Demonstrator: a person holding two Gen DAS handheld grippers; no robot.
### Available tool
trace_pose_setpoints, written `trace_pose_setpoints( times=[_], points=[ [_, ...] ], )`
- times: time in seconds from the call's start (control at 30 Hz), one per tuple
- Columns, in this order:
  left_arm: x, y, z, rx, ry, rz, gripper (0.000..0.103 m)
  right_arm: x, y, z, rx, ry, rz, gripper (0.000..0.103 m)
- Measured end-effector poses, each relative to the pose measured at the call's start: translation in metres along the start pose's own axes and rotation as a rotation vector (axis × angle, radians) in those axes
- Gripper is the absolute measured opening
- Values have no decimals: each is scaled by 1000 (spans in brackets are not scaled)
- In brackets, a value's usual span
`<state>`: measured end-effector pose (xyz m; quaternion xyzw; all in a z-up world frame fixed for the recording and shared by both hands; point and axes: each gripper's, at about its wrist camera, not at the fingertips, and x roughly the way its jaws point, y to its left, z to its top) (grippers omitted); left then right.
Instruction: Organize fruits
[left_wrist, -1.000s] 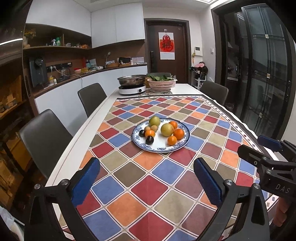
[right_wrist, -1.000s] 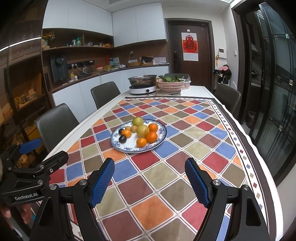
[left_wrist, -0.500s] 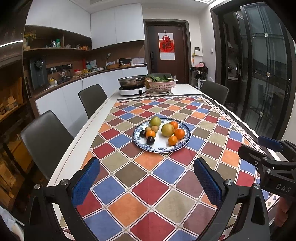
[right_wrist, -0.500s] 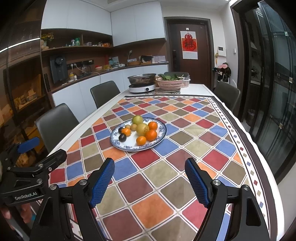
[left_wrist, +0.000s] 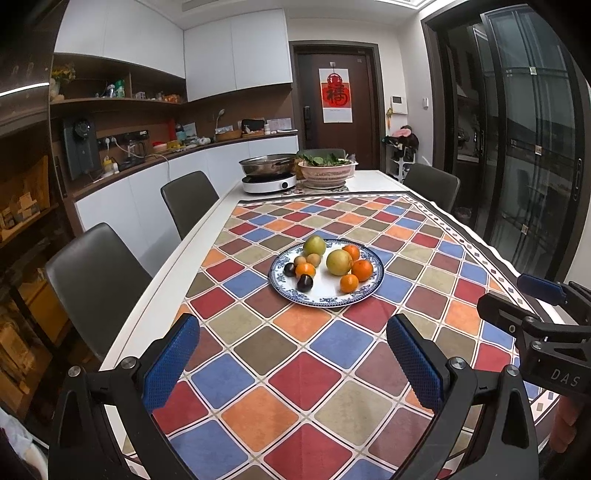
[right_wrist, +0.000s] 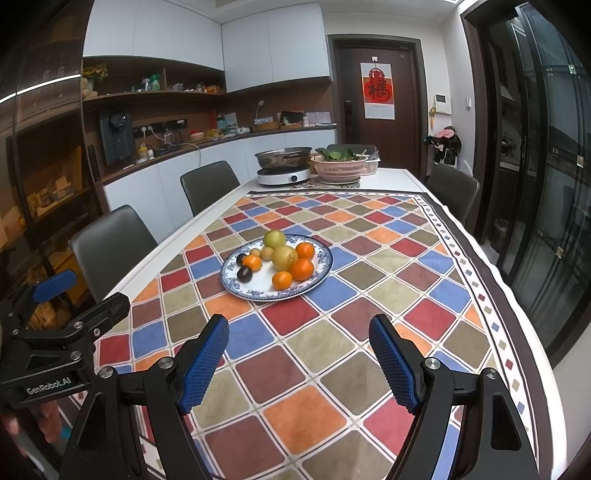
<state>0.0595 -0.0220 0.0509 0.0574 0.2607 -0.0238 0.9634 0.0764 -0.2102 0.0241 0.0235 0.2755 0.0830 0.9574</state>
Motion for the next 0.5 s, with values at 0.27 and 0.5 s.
trace_pose_setpoints(
  times=[0.27, 0.5],
  points=[
    [0, 0, 0, -1, 0, -1, 103, 0, 0, -1, 3, 2, 2, 79],
    [0, 0, -1, -1, 2, -2, 103, 0, 0, -2, 2, 3, 3, 79]
  ],
)
